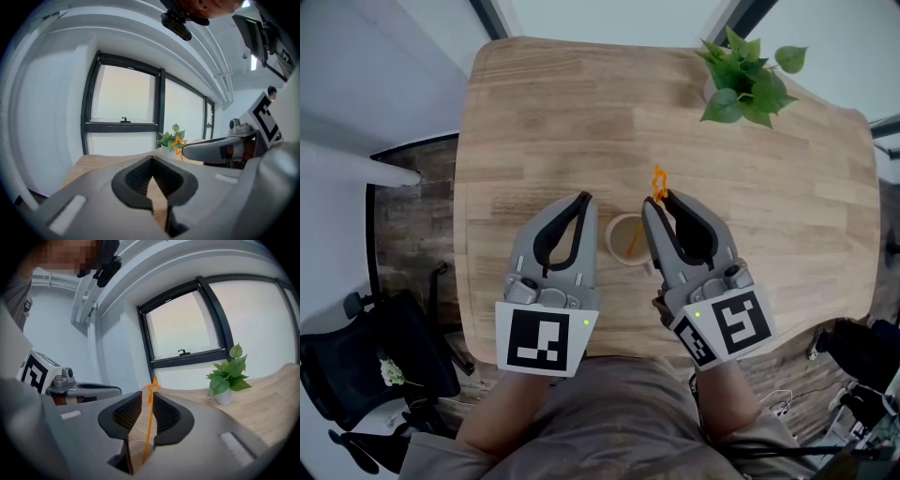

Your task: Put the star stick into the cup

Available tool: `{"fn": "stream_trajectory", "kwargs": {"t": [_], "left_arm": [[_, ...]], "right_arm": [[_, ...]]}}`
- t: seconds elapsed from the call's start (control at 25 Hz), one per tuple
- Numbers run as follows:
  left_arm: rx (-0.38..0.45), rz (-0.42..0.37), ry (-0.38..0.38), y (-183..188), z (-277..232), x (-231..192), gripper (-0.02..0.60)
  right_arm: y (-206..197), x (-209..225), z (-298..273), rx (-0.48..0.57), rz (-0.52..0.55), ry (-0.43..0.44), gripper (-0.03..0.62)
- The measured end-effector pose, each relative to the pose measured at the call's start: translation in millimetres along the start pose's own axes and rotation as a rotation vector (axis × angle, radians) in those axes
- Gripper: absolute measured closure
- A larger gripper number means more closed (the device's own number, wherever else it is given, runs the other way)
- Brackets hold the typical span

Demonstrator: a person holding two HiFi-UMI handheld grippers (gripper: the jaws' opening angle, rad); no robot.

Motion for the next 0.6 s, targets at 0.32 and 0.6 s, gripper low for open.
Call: {"fn": "stream_trajectory", "kwargs": {"t": [0.32, 0.6], "left_arm": [[0.035, -0.011, 0.01, 11.8, 16.7, 10.9, 0.581], [0.117, -0.049, 0.034, 40.5, 43.1, 19.8, 0.581]], "right_arm": [[9.3, -6.5, 19.0, 0.038, 0.008, -0.002, 0.499], [34.5, -21.0, 47.0, 0.115, 0.035, -0.015, 0.52]]}}
Point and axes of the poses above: the fingertips, and each gripper's own axes: z backward along the fingers, x to its right, y out of its top, the point moved 10 cm from there along z, backward along the fingers, and after that the axes turned 9 degrees about -y, right-handed, at the moved point
